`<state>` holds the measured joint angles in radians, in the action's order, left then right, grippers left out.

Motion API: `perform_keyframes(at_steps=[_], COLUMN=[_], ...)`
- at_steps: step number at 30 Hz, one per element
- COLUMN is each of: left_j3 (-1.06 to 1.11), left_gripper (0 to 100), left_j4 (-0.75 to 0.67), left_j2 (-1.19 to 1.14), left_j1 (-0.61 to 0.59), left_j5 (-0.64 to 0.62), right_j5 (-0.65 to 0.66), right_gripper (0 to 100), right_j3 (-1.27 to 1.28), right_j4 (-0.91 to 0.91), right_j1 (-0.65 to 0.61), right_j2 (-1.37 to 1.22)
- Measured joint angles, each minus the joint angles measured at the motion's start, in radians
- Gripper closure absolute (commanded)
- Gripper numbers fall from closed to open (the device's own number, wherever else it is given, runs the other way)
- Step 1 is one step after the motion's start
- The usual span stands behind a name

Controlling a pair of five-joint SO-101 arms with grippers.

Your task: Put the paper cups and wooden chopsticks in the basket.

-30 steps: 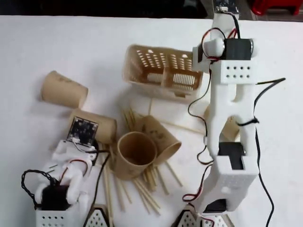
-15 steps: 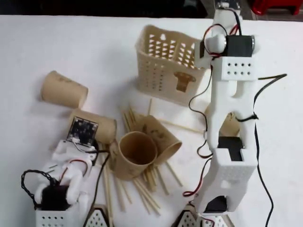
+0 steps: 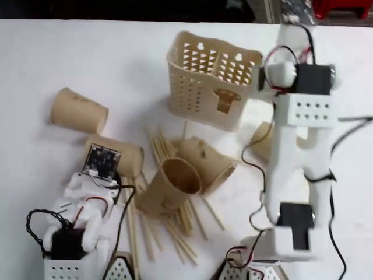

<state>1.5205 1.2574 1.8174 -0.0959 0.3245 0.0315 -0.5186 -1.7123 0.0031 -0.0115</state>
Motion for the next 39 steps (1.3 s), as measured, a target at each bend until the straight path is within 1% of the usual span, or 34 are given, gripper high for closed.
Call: perform_keyframes(at_steps=[5, 10, 19, 24, 28, 33, 39], left_j3=[0.000, 0.000, 0.000, 0.000, 0.005, 0.006, 0.006], left_gripper=[86, 86, 86, 86, 86, 86, 86], left_j4=[0.000, 0.000, 0.000, 0.000, 0.000, 0.000, 0.000], left_j2=[0.000, 0.000, 0.000, 0.000, 0.002, 0.002, 0.002], left_j1=[0.000, 0.000, 0.000, 0.000, 0.000, 0.000, 0.000], left_j5=[0.000, 0.000, 0.000, 0.000, 0.000, 0.000, 0.000], right_j5=[0.002, 0.072, 0.137, 0.143, 0.143, 0.143, 0.143], right_gripper=[83.7, 83.7, 83.7, 83.7, 84.0, 84.3, 93.0], right_j3=[0.210, 0.359, 0.667, 0.799, 0.893, 0.965, 1.002], right_j4=[0.000, 0.012, 0.203, 0.341, 0.450, 0.529, 0.560], right_j1=[0.101, 0.164, 0.284, 0.321, 0.327, 0.331, 0.333], right_j2=[0.115, 0.152, 0.157, 0.155, 0.155, 0.163, 0.181])
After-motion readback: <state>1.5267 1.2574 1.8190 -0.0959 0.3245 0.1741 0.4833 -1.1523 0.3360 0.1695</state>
